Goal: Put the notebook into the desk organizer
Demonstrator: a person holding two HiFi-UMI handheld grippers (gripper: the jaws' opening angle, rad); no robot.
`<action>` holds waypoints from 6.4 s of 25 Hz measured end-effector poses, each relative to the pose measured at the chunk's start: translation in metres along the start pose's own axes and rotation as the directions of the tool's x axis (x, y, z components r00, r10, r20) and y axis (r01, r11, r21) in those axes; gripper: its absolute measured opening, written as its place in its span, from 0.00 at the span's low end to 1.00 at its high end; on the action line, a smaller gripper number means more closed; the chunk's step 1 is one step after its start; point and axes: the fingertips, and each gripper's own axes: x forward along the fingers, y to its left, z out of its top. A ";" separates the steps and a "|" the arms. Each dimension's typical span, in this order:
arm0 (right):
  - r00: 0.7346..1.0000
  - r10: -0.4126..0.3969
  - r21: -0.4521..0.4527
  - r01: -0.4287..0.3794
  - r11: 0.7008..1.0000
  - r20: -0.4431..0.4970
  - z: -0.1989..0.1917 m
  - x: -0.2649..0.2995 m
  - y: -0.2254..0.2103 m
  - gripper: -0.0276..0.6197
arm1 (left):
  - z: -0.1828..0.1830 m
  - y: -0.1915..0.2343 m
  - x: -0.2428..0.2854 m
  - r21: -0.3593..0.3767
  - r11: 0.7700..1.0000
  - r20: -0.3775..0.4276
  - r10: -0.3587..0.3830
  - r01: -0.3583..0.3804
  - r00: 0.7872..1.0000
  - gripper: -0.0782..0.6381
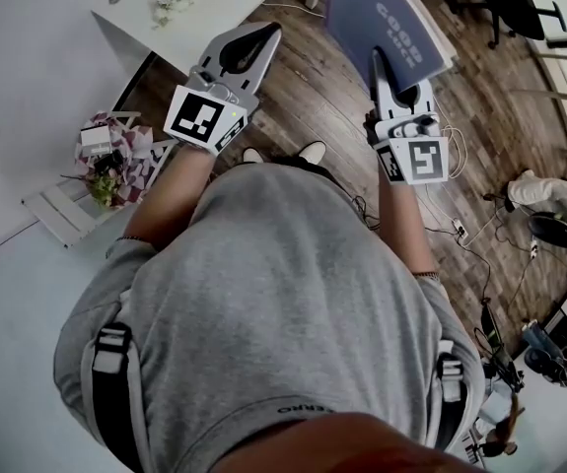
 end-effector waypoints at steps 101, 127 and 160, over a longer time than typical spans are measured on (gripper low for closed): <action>0.955 0.294 0.053 -0.293 0.955 -0.025 -0.049 0.370 -0.261 0.10 | -0.064 0.284 0.322 0.023 0.974 -0.026 0.224 -0.224 0.974 0.14; 0.791 0.611 0.078 -0.612 0.787 0.033 -0.061 0.466 -0.286 0.10 | -0.067 0.322 0.324 0.084 0.809 -0.047 0.587 -0.582 0.808 0.14; 0.429 0.903 0.316 -0.859 0.402 0.019 -0.082 0.569 -0.213 0.10 | -0.065 0.401 0.289 0.129 0.575 0.019 0.813 -0.808 0.582 0.14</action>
